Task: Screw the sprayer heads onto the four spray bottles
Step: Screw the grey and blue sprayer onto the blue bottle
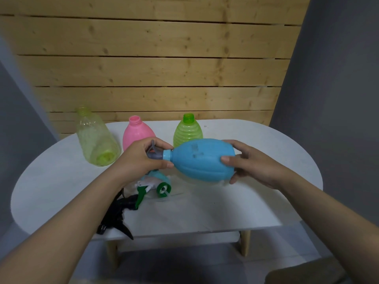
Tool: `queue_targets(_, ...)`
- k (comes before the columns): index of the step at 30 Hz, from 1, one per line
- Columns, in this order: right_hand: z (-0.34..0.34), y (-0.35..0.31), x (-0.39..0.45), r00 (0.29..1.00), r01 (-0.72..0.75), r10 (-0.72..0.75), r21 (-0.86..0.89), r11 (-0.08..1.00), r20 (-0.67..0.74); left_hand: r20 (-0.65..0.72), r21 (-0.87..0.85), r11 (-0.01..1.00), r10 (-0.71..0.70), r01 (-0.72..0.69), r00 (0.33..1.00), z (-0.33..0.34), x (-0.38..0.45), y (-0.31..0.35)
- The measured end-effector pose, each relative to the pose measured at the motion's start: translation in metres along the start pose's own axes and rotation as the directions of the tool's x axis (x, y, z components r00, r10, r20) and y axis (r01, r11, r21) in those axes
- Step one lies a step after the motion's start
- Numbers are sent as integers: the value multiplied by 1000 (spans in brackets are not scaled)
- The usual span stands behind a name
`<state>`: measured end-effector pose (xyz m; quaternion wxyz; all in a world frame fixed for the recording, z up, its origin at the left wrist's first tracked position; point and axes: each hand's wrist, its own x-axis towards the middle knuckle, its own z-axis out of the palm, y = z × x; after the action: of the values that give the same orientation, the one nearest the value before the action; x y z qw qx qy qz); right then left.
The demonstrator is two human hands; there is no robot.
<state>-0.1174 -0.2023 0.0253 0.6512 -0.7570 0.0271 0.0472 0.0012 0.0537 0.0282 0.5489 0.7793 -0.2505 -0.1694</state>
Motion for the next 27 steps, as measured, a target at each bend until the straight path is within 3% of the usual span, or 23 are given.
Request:
queue_targets(4,5,0,-1,996,-85,82,-127,988,-28,23,22,1000,22,-22,999,0,-1,-1)
queue_targets(11,-5,2,-1,987,-114,102,97,989,121,10,9,1000,-27,27,1000,5,0,1)
queue_targets(15,-8,0,-3,994,-73,70,48,996,80,-15,-10,1000,-20,20,1000,1,0,2)
queue_targets(20,1,-4,-2,995,-94,87,-134,986,-55,-13,-2,1000,15,-15,1000,4,-3,2)
queue_targets(27,-1,1,2,996,-73,75,56,996,-43,-21,-15,998,-59,58,998,10,-2,5)
